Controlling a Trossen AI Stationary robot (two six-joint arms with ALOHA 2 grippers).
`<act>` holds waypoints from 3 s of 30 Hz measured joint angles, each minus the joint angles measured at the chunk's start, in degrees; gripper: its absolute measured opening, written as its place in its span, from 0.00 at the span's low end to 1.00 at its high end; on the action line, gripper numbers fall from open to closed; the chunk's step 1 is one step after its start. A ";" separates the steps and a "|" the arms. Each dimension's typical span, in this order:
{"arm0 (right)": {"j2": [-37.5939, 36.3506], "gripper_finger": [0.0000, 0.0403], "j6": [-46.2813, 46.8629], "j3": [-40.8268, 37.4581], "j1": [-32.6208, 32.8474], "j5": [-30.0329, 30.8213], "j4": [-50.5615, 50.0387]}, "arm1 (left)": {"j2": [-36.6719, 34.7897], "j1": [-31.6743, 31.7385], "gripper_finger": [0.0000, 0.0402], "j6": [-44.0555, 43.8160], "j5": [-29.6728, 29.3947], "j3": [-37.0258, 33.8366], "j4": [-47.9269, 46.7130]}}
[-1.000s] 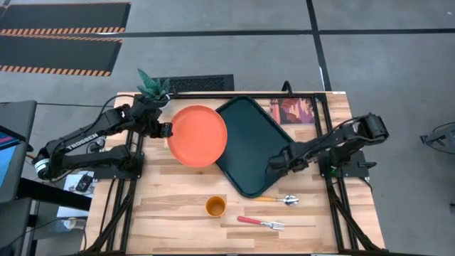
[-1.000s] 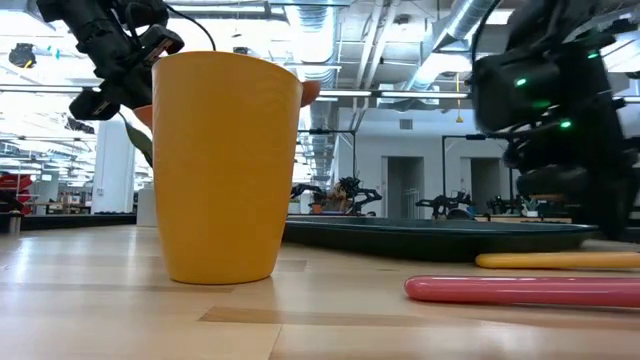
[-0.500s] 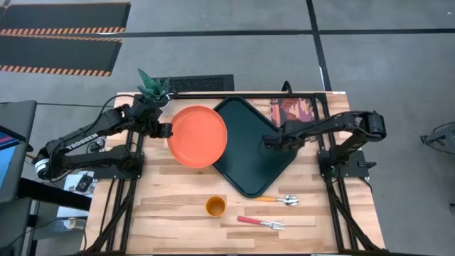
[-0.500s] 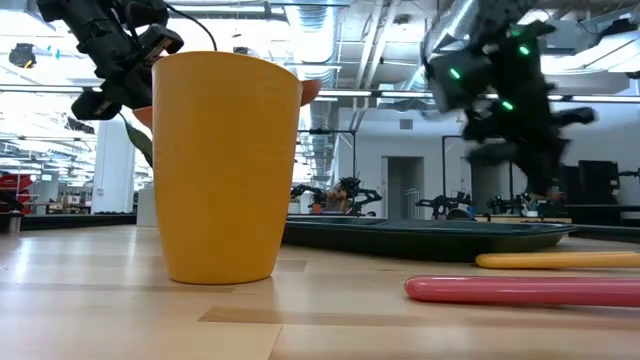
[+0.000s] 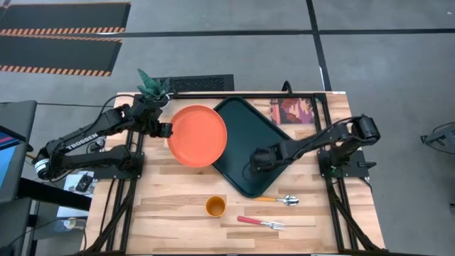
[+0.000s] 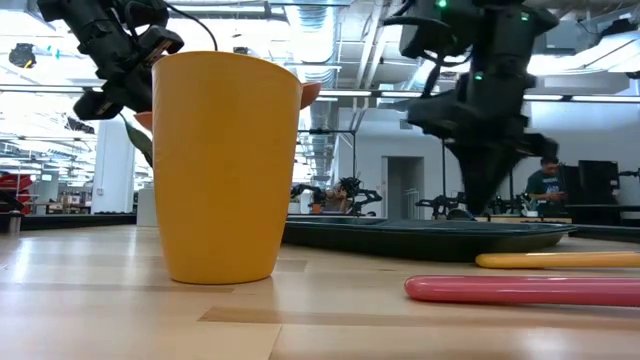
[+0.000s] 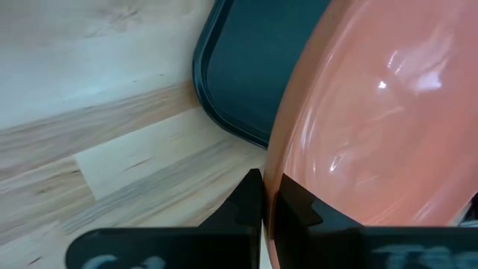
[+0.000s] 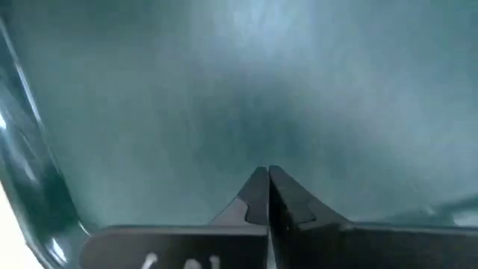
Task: Pick and place plate/cup/fork/spoon on tray
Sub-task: Put the orange plate on the black tray
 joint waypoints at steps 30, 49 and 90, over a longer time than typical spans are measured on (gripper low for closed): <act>-15.27 0.06 0.57 1.40 -4.02 11.95 -7.23 | 1.51 -1.27 0.00 -3.43 2.33 0.09 16.02; -20.15 0.64 -11.01 1.38 -6.18 30.19 23.71 | 17.32 -8.41 0.00 -7.84 -6.75 0.02 31.78; -12.44 0.05 -6.28 1.09 -5.27 33.10 32.32 | 17.82 -7.87 0.00 -7.58 -11.57 -0.02 38.18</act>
